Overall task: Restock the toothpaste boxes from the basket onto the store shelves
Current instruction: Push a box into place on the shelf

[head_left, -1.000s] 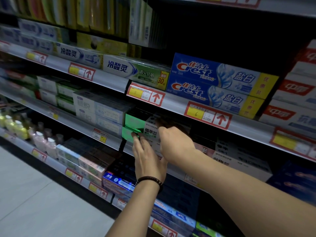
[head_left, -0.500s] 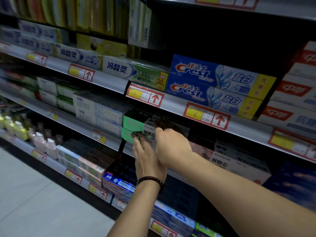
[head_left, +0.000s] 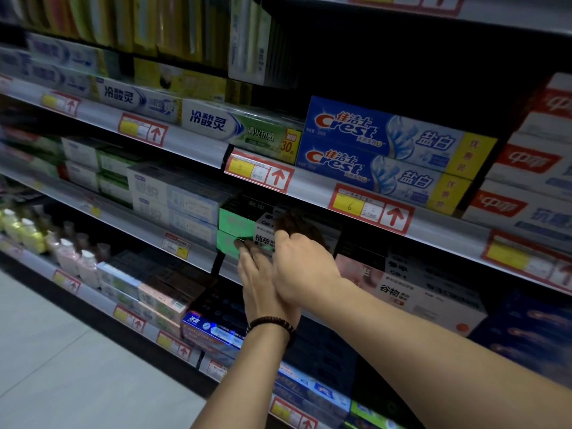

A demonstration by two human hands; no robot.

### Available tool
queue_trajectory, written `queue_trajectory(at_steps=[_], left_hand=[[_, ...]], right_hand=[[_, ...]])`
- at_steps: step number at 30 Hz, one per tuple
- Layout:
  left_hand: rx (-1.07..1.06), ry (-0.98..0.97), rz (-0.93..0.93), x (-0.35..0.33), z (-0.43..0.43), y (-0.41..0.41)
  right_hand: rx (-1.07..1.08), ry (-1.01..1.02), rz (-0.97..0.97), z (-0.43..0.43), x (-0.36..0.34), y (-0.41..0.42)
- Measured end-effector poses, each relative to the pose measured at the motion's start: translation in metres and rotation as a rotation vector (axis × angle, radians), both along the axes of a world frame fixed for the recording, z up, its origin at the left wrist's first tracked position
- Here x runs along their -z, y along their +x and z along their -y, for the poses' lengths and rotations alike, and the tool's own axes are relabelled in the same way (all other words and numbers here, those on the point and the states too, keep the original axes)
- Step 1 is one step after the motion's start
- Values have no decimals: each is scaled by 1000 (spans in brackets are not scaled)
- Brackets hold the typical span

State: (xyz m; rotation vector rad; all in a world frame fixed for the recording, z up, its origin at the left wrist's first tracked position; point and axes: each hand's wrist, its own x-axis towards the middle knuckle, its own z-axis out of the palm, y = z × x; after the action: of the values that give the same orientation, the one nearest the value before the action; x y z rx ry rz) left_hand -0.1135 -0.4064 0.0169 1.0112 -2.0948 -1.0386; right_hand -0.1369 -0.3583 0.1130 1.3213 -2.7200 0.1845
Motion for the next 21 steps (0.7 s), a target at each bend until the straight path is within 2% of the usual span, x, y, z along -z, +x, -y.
queue_trajectory(at_steps=[9,13,16,21], left_hand=[[-29,-47,-36,5,0,-2],[-43,-212,28,5,1,-5],[-28,-46,-66,0,-1,-2],[-8,-31,-78,5,-2,-3]], right_hand=[[-15,-4,2,-1,-2,-3],[-15,-38,14,-3,-8,-9],[7,-29,84,-4,-14,-17],[96,118,280,-3,-25,-34]])
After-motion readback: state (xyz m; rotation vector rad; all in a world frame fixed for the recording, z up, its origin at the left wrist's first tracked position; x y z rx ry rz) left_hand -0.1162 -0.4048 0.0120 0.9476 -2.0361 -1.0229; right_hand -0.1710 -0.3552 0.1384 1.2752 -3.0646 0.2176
